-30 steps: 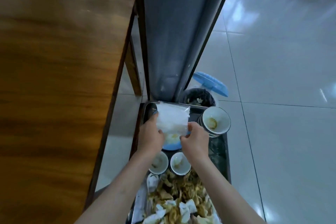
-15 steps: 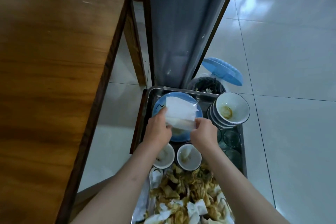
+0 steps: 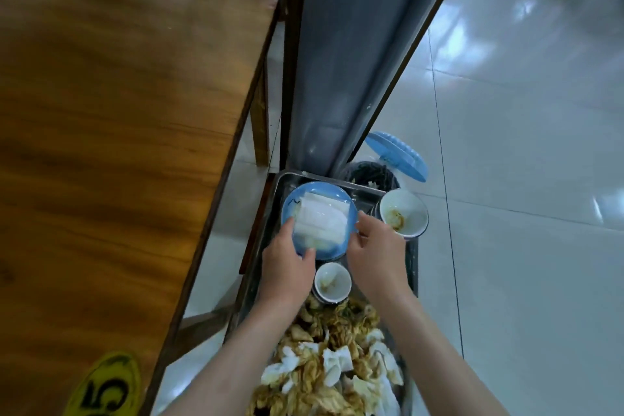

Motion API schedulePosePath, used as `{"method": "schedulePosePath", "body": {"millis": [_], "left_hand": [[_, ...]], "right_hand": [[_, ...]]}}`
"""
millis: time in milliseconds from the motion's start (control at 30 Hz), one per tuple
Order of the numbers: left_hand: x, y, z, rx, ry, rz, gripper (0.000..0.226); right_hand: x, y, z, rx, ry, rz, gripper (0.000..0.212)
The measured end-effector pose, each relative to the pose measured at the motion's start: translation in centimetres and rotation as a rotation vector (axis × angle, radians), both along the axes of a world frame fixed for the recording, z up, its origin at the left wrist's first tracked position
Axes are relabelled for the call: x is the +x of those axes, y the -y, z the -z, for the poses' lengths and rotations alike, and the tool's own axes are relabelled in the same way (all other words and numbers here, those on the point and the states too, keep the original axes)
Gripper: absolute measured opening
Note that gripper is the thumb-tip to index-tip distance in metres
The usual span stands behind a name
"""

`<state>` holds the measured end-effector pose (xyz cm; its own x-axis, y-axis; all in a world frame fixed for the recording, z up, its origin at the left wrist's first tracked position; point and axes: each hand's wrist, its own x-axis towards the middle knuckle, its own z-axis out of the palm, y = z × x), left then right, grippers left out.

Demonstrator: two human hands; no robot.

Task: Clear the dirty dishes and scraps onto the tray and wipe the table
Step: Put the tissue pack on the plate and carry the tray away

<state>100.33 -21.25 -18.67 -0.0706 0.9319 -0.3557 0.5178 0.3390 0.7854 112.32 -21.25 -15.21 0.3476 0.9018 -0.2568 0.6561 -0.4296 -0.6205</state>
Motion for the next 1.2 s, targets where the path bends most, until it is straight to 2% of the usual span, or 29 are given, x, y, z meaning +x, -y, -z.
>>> {"method": "schedulePosePath", "body": {"millis": [233, 267, 333, 467, 600, 733, 900, 1200], "left_hand": [[1.1, 1.5, -4.4, 0.066, 0.002, -0.161, 0.060], [1.5, 1.4, -4.7, 0.077, -0.001, -0.180, 0.059], [2.4, 1.3, -5.3, 0.086, -0.014, -0.224, 0.059], [4.1, 2.3, -6.0, 0.137, -0.090, -0.299, 0.061], [5.6, 5.4, -5.5, 0.094, -0.120, -0.349, 0.078], [6.2, 9.1, -4.0, 0.045, -0.171, -0.466, 0.081], [5.7, 13.1, -2.0, -0.082, -0.233, -0.591, 0.084], [6.8, 15.0, -1.7, -0.127, -0.207, -0.824, 0.082]], "right_hand": [[0.8, -1.7, -5.4, 0.040, -0.018, -0.153, 0.010], [1.0, -2.1, -5.6, 0.043, -0.025, -0.172, 0.012], [1.9, -2.5, -6.0, 0.006, -0.040, -0.200, 0.032], [4.6, -2.8, -5.6, -0.066, -0.073, -0.411, 0.053], [7.5, -2.9, -5.2, -0.092, -0.023, -0.646, 0.066], [8.6, -3.0, -4.7, -0.133, -0.025, -0.782, 0.072], [8.0, -2.9, -4.2, -0.138, 0.094, -0.937, 0.075], [6.7, -4.3, -2.9, -0.196, 0.063, -1.018, 0.072]]}}
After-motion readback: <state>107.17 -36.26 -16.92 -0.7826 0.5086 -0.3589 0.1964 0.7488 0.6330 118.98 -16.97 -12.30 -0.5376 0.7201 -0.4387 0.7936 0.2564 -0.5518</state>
